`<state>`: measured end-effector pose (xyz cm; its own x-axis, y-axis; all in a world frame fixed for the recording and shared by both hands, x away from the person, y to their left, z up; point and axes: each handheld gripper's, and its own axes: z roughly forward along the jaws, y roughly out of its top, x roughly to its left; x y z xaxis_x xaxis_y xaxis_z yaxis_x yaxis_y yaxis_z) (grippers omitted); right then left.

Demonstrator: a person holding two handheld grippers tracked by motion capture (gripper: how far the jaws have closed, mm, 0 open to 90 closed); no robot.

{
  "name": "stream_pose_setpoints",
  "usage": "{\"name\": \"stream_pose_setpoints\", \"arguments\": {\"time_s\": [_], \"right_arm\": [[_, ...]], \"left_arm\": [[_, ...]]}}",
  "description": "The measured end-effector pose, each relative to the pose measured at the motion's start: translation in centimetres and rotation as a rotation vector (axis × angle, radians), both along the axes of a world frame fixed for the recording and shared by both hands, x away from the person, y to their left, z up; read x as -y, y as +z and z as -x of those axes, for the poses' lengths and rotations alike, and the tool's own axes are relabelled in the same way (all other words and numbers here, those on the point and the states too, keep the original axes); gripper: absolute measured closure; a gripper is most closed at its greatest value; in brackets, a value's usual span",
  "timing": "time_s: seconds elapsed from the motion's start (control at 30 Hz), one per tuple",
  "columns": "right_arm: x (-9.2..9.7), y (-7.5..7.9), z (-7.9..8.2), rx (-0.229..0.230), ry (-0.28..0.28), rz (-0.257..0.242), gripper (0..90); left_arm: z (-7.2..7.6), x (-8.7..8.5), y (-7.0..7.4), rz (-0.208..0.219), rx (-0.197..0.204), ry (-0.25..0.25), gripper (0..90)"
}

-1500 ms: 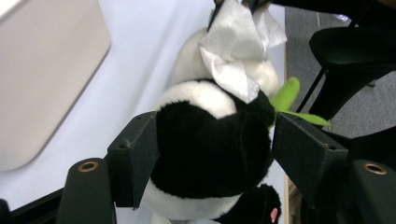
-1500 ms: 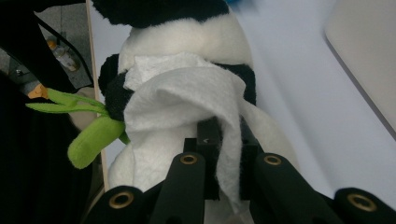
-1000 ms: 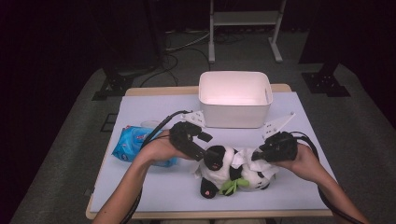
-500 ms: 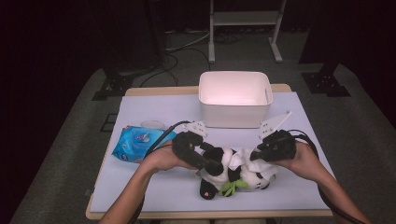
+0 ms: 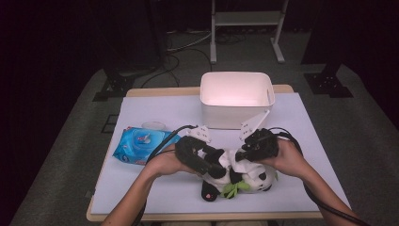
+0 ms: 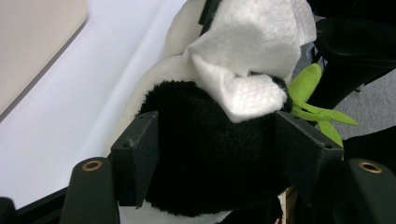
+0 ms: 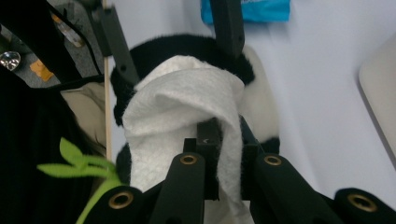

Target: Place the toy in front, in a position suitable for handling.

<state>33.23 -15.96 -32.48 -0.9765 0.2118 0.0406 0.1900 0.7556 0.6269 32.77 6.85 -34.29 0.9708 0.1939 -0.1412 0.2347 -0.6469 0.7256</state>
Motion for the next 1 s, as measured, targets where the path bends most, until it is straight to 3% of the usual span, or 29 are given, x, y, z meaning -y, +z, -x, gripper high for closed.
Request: {"name": "stream_pose_setpoints", "arguments": {"time_s": [0.17, 0.27, 0.47, 0.83, 1.0], "right_arm": [[-1.0, 0.2, -0.2, 0.005, 0.02, -0.002, 84.9], [-0.7, 0.4, -0.4, -0.003, 0.014, 0.002, 84.9], [1.6, 0.2, -0.3, 0.004, -0.039, 0.026, 84.8], [5.9, 0.5, 0.6, 0.003, -0.1, -0.024, 84.8], [7.9, 0.3, 0.9, -0.01, -0.14, -0.025, 84.7]], "left_arm": [[0.2, 0.0, 0.0, 0.0, 0.002, 0.0, 32.8], [0.3, 0.0, 0.1, -0.001, 0.006, -0.001, 32.9], [0.3, -0.1, 0.0, 0.014, -0.003, -0.003, 33.0], [0.3, -0.1, 0.1, 0.009, -0.007, -0.003, 33.1], [0.4, 0.0, 0.1, 0.003, -0.004, -0.007, 33.0]]}}
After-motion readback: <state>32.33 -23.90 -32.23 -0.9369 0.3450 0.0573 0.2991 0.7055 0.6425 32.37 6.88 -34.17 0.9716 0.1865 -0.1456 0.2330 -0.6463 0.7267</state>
